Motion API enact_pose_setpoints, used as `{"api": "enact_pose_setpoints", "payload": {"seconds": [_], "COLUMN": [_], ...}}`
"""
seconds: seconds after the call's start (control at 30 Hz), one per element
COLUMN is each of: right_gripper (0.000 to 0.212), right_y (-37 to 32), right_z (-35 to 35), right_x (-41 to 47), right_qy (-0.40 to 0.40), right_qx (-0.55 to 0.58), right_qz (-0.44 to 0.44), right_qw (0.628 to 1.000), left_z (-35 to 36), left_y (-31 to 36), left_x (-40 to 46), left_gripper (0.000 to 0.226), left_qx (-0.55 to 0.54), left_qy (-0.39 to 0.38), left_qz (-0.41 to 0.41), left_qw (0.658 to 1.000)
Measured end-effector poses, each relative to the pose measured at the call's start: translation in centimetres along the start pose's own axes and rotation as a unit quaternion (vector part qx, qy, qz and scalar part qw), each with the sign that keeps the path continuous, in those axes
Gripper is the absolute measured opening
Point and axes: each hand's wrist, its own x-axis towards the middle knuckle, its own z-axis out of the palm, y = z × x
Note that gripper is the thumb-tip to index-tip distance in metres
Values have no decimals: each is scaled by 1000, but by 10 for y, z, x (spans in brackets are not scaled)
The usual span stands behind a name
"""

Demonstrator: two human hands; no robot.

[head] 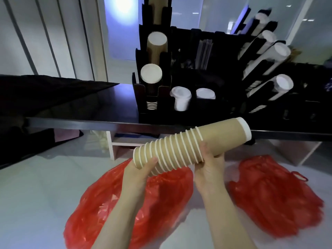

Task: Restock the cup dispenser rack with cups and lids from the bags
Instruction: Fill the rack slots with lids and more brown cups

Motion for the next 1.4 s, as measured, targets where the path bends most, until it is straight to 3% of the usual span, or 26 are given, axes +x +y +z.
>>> {"api": "enact_pose_setpoints", "payload": {"seconds": [0.1, 0.2, 0.3, 0.4, 0.53, 0.63, 0.73, 0.93, 1.0, 1.1, 1.27, 1.4], "right_gripper": [61, 70, 70, 82, 100, 108, 102, 95, 89, 79, 90, 91], "right_y": [-13, -24, -31, -39, -47, -45, -45, -58, -61, -64, -64, -67], "right_z": [-16, -32, -47, -53, -54, -53, -56, -61, -62, -64, -66, -71], "right_x": [12, 20, 25, 29, 30, 23, 19, 18, 17, 17, 20, 25], "right_qy": [11, 45, 59, 74, 72, 74, 78, 38, 26, 18, -4, -65], "right_qx": [3, -34, -41, -62, -105, -128, -140, -133, -136, -138, -155, -162], "right_qz": [-4, -12, -13, -16, -26, -24, -19, -31, -61, -98, -128, -124], "right_qw": [1000, 998, 997, 995, 992, 989, 987, 990, 988, 985, 980, 977], "left_z": [24, 50, 69, 87, 108, 124, 134, 144, 147, 149, 147, 138], "left_y": [-11, -23, -30, -36, -37, -38, -36, -33, -34, -30, -24, -20], "left_x": [0, -3, -3, -4, -11, -13, -12, -13, -17, -18, -16, -14], "left_gripper": [73, 102, 108, 113, 129, 129, 112, 86, 83, 80, 81, 89], "left_qx": [17, 137, 339, 558, 591, 595, 550, 515, 478, 471, 477, 443], "left_qy": [25, 88, 32, -17, 3, 32, 22, 11, 7, 8, -13, -66], "left_qz": [2, 33, 169, 184, 179, 247, 279, 237, 242, 255, 252, 190], "left_qw": [1000, 986, 925, 809, 787, 764, 787, 824, 845, 844, 842, 874]}}
